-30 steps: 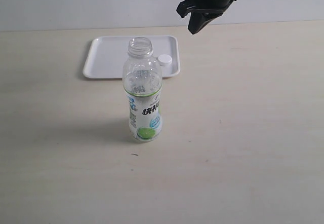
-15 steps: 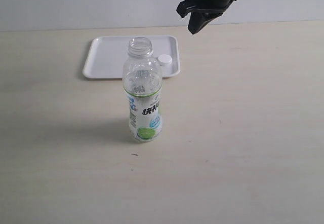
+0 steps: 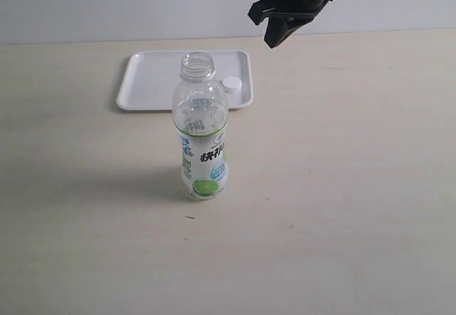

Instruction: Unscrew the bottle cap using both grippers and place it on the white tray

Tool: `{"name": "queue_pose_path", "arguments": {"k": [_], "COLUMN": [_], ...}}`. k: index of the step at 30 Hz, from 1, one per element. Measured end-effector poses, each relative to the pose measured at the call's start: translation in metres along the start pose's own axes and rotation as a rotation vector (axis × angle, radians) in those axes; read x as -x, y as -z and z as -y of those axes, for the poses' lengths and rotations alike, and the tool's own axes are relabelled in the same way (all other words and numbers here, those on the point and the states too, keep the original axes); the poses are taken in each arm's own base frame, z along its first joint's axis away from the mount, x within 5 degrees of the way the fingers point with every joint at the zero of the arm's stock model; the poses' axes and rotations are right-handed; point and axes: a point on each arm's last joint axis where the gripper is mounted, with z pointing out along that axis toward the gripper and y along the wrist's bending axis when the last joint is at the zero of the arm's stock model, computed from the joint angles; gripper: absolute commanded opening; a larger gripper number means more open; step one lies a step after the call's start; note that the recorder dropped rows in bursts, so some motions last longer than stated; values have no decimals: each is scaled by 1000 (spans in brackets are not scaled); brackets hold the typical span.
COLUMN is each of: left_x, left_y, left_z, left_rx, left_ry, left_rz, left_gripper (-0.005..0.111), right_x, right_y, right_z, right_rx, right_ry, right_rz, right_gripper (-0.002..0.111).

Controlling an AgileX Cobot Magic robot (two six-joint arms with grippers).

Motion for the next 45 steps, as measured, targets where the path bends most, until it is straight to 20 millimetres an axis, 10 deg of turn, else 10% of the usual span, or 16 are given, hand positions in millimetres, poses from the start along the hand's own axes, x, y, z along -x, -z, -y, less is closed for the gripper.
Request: {"name": "queue_pose_path", "arguments": {"k": [21, 30, 45], "left_x": [0, 0, 0], "left_y": [0, 0, 0], "left_z": [0, 0, 0], "left_rx": [0, 0, 0], "left_ry": [0, 0, 0], "left_rz": [0, 0, 0], "left_gripper": [0, 0, 0], "right_x": [-10, -57, -192], "right_y": [8, 42, 75], "right_z": [15, 2, -59], "right_rx": [-209, -392, -467], "right_ry": [-164, -114, 55], "right_rz": [-37, 136, 576], "right_gripper": [0, 0, 0]}}
